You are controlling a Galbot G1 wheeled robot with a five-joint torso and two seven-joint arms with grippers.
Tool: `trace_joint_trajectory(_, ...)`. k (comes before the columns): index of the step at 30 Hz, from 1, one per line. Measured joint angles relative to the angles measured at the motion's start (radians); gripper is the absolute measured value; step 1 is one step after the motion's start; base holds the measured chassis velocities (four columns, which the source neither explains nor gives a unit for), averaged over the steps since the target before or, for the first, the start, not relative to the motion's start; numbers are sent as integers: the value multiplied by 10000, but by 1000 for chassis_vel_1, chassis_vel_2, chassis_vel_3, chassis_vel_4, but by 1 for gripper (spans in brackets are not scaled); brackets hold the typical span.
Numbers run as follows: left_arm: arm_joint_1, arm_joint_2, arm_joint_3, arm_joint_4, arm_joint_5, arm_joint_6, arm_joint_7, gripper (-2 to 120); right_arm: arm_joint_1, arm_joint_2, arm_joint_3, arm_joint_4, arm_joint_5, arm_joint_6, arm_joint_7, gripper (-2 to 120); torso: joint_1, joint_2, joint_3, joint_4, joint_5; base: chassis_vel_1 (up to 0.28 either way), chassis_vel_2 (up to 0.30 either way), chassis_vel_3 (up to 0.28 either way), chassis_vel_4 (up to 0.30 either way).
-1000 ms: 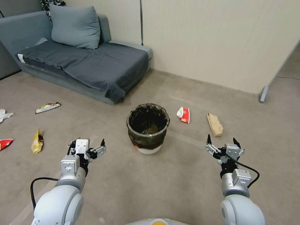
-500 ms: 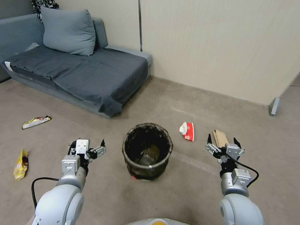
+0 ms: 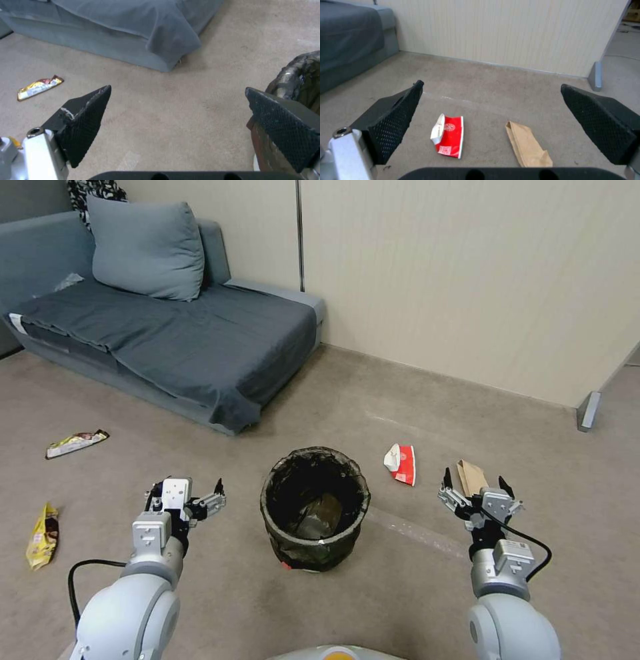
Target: Pick up the trash bin, then pick up the garbage from the floor and place it into the trash bin.
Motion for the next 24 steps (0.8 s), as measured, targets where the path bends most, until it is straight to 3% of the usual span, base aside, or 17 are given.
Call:
trace_joint_trajectory(5,-45,51,-2,14,-47,65,0,100,2,1,0,-23,-10,-1,2,100,-1,0,0,0,0,0,0,0,0)
trace_joint_trajectory(8,-126,261,-24,-36,-411,488,33,100,9,-6,0,-32,-13,-11,11,100,-1,0,0,1,-2,0,0,0,0)
trace_joint_trajectory(11,-537,1077,-112,-293,-1811,1426,254,100,-2,-82,1,-52,-14,-25,23,100,-1,0,0,2,0,0,0,0,0)
trace_joint_trajectory(12,-537,1077,-112,-293,-1811,1426,254,100,-2,-82,1,-52,-14,-25,23,100,-1,0,0,2,0,0,0,0,0)
trace_joint_trajectory(15,-1067,1930,-122,-257,-3155,1520,435,100,6,-121,-21,-92,-14,-33,25,100,-1,0,0,-3,0,0,0,0,0)
trace_joint_trajectory(21,-1581,2518,74,113,-4094,1524,600,100,222,-323,-469,-279,-14,-160,27,100,-1,0,0,6,1,0,0,0,0)
trace_joint_trajectory(24,-2258,2730,709,704,-4228,1576,687,100,169,-355,-495,-343,-14,-158,26,100,-1,0,0,-1,-2,0,0,0,0)
